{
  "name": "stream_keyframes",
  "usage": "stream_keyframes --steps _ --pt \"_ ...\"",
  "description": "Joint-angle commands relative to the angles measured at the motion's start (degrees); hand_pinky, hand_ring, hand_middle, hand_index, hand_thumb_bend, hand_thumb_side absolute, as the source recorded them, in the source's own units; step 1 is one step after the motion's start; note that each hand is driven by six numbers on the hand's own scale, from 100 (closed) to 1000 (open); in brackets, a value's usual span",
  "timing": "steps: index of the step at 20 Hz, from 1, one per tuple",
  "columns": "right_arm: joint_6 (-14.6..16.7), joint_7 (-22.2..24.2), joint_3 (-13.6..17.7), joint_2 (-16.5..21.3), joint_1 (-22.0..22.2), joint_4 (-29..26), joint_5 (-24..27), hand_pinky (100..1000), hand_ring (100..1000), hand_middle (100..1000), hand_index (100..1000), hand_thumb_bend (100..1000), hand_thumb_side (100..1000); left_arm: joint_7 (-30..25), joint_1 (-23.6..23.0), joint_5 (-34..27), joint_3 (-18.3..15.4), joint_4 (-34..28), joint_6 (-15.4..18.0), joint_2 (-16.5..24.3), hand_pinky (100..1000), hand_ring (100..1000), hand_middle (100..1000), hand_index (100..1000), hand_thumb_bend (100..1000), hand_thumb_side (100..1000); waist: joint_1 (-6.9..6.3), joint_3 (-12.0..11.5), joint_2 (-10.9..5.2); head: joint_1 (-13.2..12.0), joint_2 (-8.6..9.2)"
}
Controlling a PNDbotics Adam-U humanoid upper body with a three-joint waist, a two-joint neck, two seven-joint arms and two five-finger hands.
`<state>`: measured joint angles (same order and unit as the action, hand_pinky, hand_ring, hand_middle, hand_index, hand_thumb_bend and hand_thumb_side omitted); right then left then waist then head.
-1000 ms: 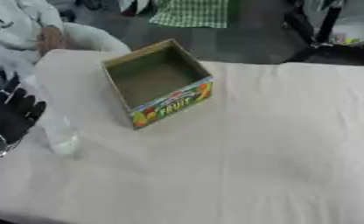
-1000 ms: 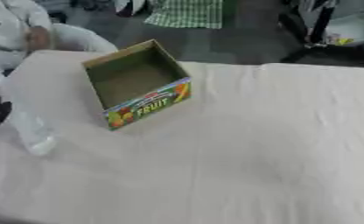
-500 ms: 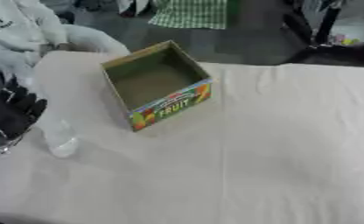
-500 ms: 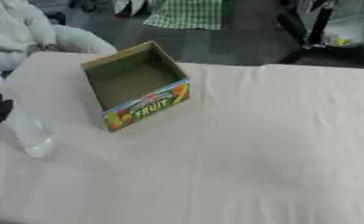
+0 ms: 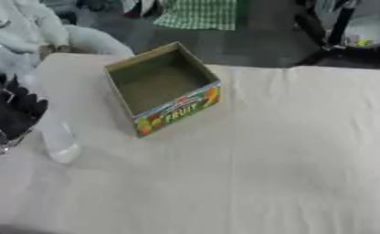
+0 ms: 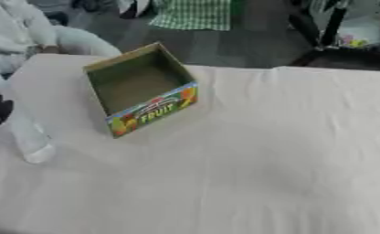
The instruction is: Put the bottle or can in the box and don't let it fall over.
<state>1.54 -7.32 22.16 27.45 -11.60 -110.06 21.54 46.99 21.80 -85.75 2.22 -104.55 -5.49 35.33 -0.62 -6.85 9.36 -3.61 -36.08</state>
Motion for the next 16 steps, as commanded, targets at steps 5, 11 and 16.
stream_keyframes --steps 5,11,16 --pt "-0.16 0.16 0.15 1.21 -0.51 -0.95 0.21 867 971 1000 1000 100 691 -0.56 1.06 0.07 -1.23 -2.26 -0.07 2.46 100 102 192 822 293 1000 -0.04 -0.06 -0.70 0.12 0.71" --pt "-0.27 0.05 0.18 1.19 -0.42 -0.92 0.25 867 971 1000 1000 100 691 0.14 1.05 0.71 -1.83 -4.91 -0.50 2.25 100 149 195 811 288 1000 -0.03 -0.20 -0.83 0.22 0.63" --pt "-0.32 -0.05 0.18 1.24 -0.45 -0.98 0.31 866 971 1000 1000 100 691 0.55 1.48 0.97 -2.04 -6.94 -0.92 2.44 100 193 200 800 282 1000 -0.05 -0.16 -0.94 0.15 0.70"
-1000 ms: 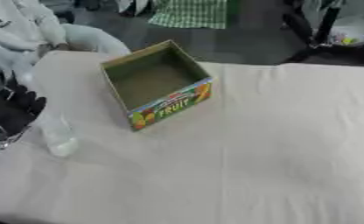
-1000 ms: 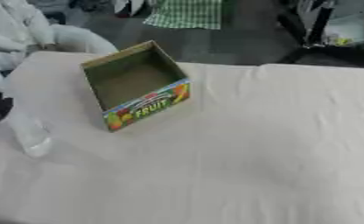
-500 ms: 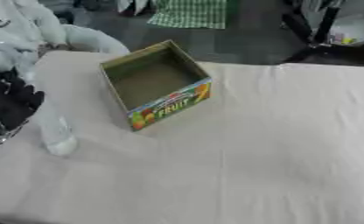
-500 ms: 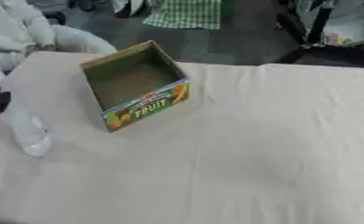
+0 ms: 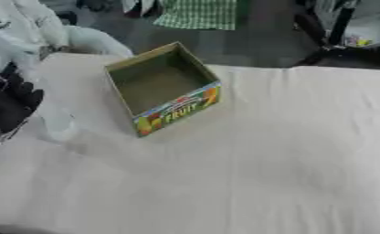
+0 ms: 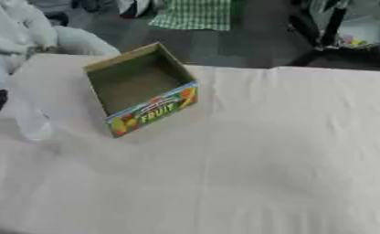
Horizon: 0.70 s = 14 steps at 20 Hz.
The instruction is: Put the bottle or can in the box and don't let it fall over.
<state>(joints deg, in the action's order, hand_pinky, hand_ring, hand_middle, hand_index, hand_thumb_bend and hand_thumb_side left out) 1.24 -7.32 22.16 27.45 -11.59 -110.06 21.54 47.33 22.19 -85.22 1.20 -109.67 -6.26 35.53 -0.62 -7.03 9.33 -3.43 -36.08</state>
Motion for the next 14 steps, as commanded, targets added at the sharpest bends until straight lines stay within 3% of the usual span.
stream_keyframes --steps 1,14 --pt "-0.03 -0.07 0.18 1.25 -0.47 -1.00 0.32 866 971 1000 1000 100 691 0.27 1.22 0.39 -1.05 -2.06 -0.16 2.24 100 195 200 799 280 1000 -0.07 0.06 -0.92 -0.07 0.76" --pt "-0.27 -0.09 0.00 1.53 -0.52 -1.11 0.32 866 971 1000 1000 100 692 0.26 7.58 -0.65 0.08 -4.90 -1.55 4.33 100 339 240 798 279 1000 -0.65 0.34 -1.17 2.36 -0.07"
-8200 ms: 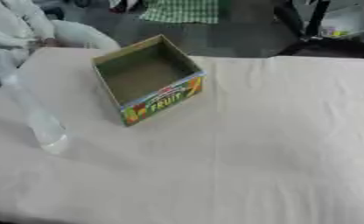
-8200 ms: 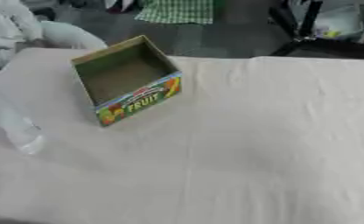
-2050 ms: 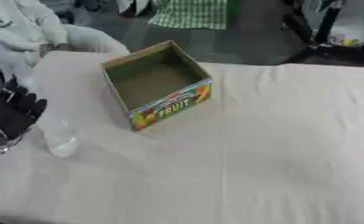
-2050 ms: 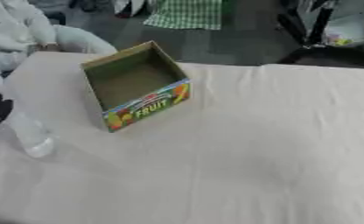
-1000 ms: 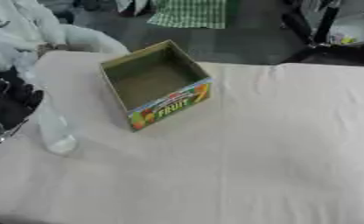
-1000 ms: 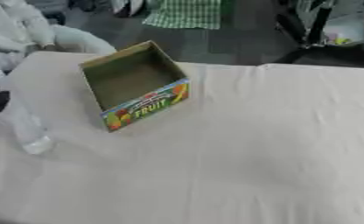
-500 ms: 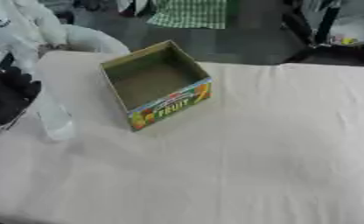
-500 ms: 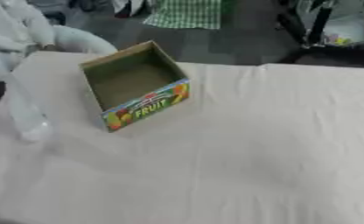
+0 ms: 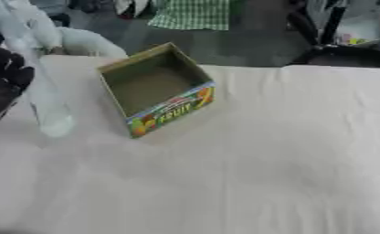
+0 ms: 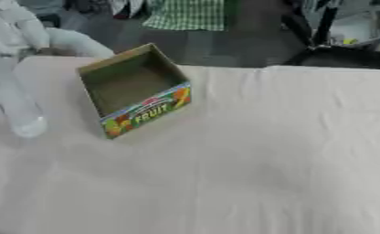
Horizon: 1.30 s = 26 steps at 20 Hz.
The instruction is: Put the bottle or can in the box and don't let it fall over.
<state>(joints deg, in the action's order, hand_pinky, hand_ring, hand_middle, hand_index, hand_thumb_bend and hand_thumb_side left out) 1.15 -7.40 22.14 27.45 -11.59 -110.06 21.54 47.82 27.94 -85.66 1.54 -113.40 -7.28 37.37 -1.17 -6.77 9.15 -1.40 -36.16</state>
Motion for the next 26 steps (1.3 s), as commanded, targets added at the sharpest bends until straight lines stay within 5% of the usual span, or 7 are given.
stream_keyframes --steps 1,12,26 --pt "-0.21 0.03 -0.01 1.56 -0.53 -1.11 0.30 866 971 1000 1000 100 692 -0.34 2.60 -0.22 -0.11 -1.18 -0.77 2.67 100 341 240 798 280 1000 -0.17 0.13 -0.97 0.36 -0.05" --pt "-0.74 0.47 -0.15 1.64 -1.27 -1.40 0.11 867 973 1000 1000 100 694 0.82 12.56 -3.11 2.48 3.73 -2.98 3.91 100 345 243 807 275 1000 -1.24 1.70 0.16 -0.95 0.99" --pt "-0.65 1.39 -0.16 1.52 -3.52 -1.74 -0.17 869 977 1000 1000 100 695 -3.93 21.00 -3.31 5.00 15.16 -1.48 2.55 100 309 231 810 254 1000 -2.17 6.24 4.18 -4.08 3.06"
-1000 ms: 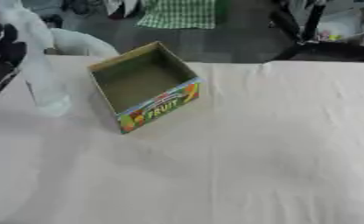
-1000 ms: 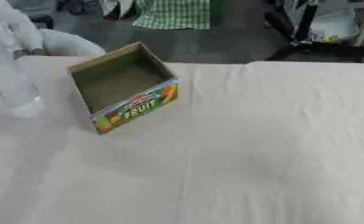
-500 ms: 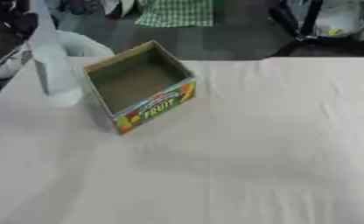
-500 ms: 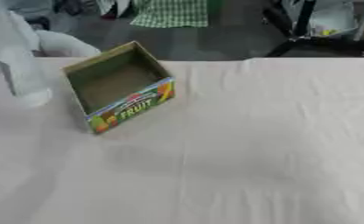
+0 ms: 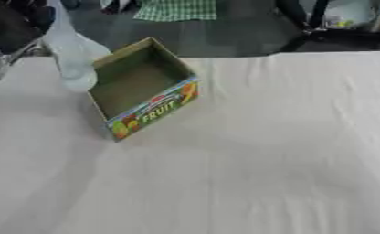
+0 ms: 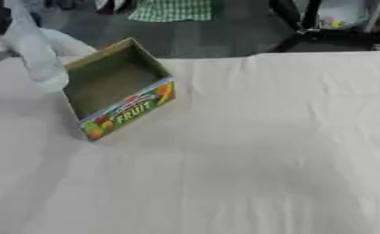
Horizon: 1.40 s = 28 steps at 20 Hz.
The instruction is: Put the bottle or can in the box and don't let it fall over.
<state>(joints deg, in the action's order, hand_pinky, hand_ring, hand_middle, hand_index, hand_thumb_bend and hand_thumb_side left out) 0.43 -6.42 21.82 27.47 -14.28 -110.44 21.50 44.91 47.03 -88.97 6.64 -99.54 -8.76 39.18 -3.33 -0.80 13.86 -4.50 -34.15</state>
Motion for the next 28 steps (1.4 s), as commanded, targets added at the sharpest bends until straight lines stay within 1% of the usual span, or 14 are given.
stream_keyframes --steps 1,6,7,8,9,14,15,20,23,27,28 --pt "0.02 0.50 0.15 1.45 -1.02 -1.39 -0.15 869 978 1000 1000 100 697 -1.33 2.44 0.03 0.01 2.26 0.02 0.54 100 303 229 811 253 1000 -0.17 0.72 -0.25 -1.36 1.27" --pt "-0.17 0.66 0.19 1.37 -1.76 -1.56 -0.21 870 979 1000 1000 100 711 -2.62 4.57 0.56 0.53 6.62 0.21 -0.02 100 287 227 809 256 1000 -0.78 2.38 0.88 -2.50 2.20" --pt "-0.20 0.69 0.18 1.37 -1.94 -1.61 -0.21 870 979 1000 1000 100 702 -2.76 4.97 0.75 0.70 7.49 0.15 -0.12 100 283 228 806 259 1000 -0.91 2.69 1.10 -2.70 2.24" --pt "-0.23 0.73 0.15 1.36 -2.10 -1.65 -0.20 870 979 1000 1000 100 703 -2.96 5.31 0.98 0.88 8.30 0.08 -0.26 100 287 229 799 257 1000 -1.02 2.96 1.26 -2.87 2.24" --pt "-0.29 0.78 0.12 1.35 -2.28 -1.68 -0.20 870 979 1000 1000 100 705 -3.37 5.39 1.21 1.10 8.73 -0.03 -0.40 100 300 235 773 253 1000 -1.17 3.23 1.42 -3.05 2.24" --pt "-0.56 1.06 -0.05 1.29 -3.04 -1.82 -0.24 870 980 1000 1000 100 707 -4.99 4.69 1.84 1.47 10.32 -0.23 -0.96 100 254 225 767 250 1000 -1.65 4.49 2.14 -3.61 2.67" --pt "-0.54 1.07 -0.04 1.27 -3.09 -1.85 -0.24 870 980 1000 1000 100 707 -5.17 4.54 1.79 1.53 10.70 -0.20 -1.15 100 232 221 769 252 1000 -1.66 4.66 2.26 -3.68 2.82" --pt "-0.47 1.10 0.03 1.28 -3.08 -1.80 -0.22 870 980 1000 1000 100 710 -6.01 4.04 1.64 1.78 12.11 -0.24 -2.01 100 200 218 785 262 1000 -1.71 4.86 2.55 -3.65 2.99" --pt "-0.42 1.17 0.03 1.29 -3.08 -1.79 -0.21 870 980 1000 1000 100 707 -6.32 3.64 1.68 1.91 12.75 -0.37 -2.35 100 164 213 789 266 1000 -1.64 4.83 2.53 -3.58 3.04" --pt "-0.39 1.08 0.07 1.25 -2.94 -1.76 -0.12 870 980 1000 1000 100 704 -5.52 2.67 1.46 2.20 13.69 -1.59 -2.91 100 100 210 807 271 1000 -1.44 4.56 2.32 -3.42 2.86" --pt "-0.37 1.05 0.08 1.25 -2.93 -1.76 -0.09 870 980 1000 1000 100 703 -5.25 2.32 1.38 2.25 13.92 -1.98 -3.06 100 100 209 811 273 1000 -1.39 4.44 2.24 -3.36 2.78"
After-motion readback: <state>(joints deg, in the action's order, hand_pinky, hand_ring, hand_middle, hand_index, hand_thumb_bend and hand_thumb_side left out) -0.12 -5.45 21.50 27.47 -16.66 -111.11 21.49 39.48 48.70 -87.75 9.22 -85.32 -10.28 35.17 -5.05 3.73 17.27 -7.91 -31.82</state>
